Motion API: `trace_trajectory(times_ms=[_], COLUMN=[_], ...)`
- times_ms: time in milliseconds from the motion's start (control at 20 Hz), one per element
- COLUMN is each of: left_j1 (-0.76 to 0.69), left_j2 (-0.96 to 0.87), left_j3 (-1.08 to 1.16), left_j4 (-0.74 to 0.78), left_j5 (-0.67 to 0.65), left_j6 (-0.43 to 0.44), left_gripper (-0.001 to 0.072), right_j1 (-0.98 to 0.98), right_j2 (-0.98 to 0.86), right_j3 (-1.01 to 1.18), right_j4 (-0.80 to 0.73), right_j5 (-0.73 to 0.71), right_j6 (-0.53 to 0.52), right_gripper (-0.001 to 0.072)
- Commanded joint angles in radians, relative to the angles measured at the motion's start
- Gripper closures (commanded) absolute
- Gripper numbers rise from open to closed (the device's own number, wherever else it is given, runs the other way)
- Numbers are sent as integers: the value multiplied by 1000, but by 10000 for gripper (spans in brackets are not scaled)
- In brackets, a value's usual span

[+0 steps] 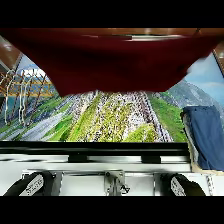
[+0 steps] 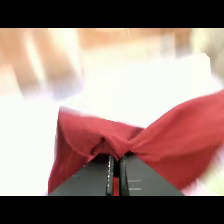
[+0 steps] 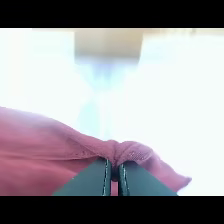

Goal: Fold the shirts.

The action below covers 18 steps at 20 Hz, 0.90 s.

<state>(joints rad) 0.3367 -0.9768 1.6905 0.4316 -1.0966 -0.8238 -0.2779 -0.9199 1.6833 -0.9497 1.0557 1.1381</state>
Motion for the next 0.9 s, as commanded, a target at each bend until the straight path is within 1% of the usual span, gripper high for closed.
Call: trace_trajectory(times_ms=[0, 100, 150, 250, 300, 350, 400, 500, 600, 650, 700, 750, 850], left_j1=[1, 1, 1, 1, 1, 0, 1, 0, 1, 0, 0, 0, 0], left_j2=[83, 137, 175, 244, 274, 297, 314, 325, 315, 314, 314, 313, 312], left_j3=[373, 418, 415, 400, 389, 383, 380, 377, 365, 335, 287, 234, 92], left_j4=[-54, 2, 62, 219, 299, 367, 426, 498, 532, 536, 541, 541, 541], left_j5=[189, 211, 214, 192, 152, 97, 18, -151, -341, -404, -460, -506, -575], left_j6=[-2, -51, -80, -206, -258, -296, -328, -370, -378, -378, -374, -375, -379], left_gripper=[670, 670, 670, 670, 670, 670, 670, 669, 670, 669, 670, 669, 669], right_j1=[1, 1, 1, 1, 1, 1, 1, 1, 1, 1, 1, 1, 1], right_j2=[98, 144, 171, 219, 237, 254, 266, 269, 241, 217, 181, 150, 82], right_j3=[356, 412, 412, 412, 412, 412, 412, 412, 411, 410, 407, 389, 298], right_j4=[-62, -89, -92, -138, -172, -208, -236, -269, -285, -285, -281, -279, -273], right_j5=[-181, -179, -163, -89, -40, 21, 87, 240, 428, 536, 641, 694, 805], right_j6=[7, 55, 66, 118, 157, 190, 203, 210, 212, 211, 232, 297, 357], right_gripper=[643, 643, 643, 643, 643, 643, 642, 642, 643, 643, 643, 642, 643])
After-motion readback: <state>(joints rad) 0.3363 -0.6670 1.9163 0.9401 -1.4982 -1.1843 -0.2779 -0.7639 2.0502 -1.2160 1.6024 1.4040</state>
